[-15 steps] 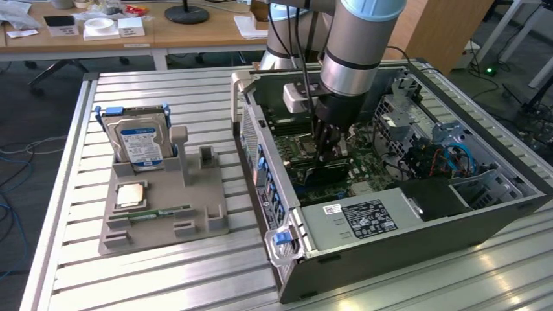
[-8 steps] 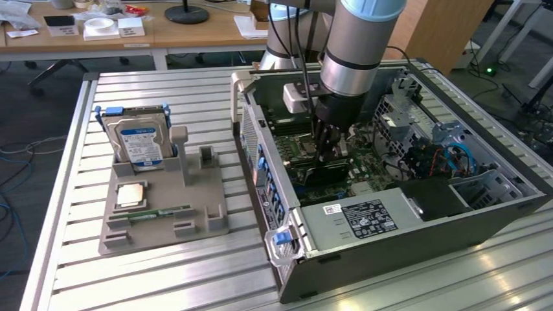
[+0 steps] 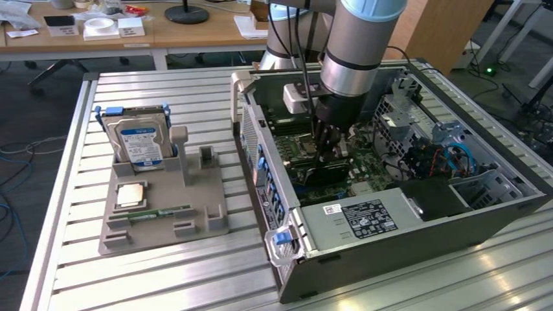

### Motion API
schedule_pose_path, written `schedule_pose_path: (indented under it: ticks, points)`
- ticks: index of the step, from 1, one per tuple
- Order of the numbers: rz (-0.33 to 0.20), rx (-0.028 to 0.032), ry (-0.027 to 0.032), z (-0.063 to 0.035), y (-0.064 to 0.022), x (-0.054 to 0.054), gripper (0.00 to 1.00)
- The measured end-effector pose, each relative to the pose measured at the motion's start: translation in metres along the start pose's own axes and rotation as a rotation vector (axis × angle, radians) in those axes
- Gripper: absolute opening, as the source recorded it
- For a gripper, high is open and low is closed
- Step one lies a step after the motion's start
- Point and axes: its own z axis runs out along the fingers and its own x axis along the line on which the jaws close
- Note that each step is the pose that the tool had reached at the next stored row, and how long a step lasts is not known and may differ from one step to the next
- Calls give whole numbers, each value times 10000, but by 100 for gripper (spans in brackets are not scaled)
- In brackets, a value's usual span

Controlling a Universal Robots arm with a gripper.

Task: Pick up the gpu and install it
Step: 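Press down on the gpu until it lock into place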

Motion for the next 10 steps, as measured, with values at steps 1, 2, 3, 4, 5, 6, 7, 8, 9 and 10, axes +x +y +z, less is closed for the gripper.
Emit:
schedule_pose_path:
  ticks: [1, 2, 3, 4, 5, 6, 7, 8, 9, 10]
  points:
    - [0, 1, -1, 1, 0, 1, 11]
    - [0, 0, -4, 2, 0, 1, 11]
    - [0, -1, -7, 3, 1, 1, 11]
    - [-1, -2, -8, 4, 1, 1, 11]
    - [-2, -2, -9, 5, 1, 2, 11]
    - [-2, -2, -10, 6, 1, 1, 11]
    - [-3, -1, -12, 7, 1, 1, 11]
    - [-1, 0, -14, 8, 2, 1, 11]
    - [0, 0, -14, 8, 2, 1, 11]
    - [0, 0, -14, 8, 2, 1, 11]
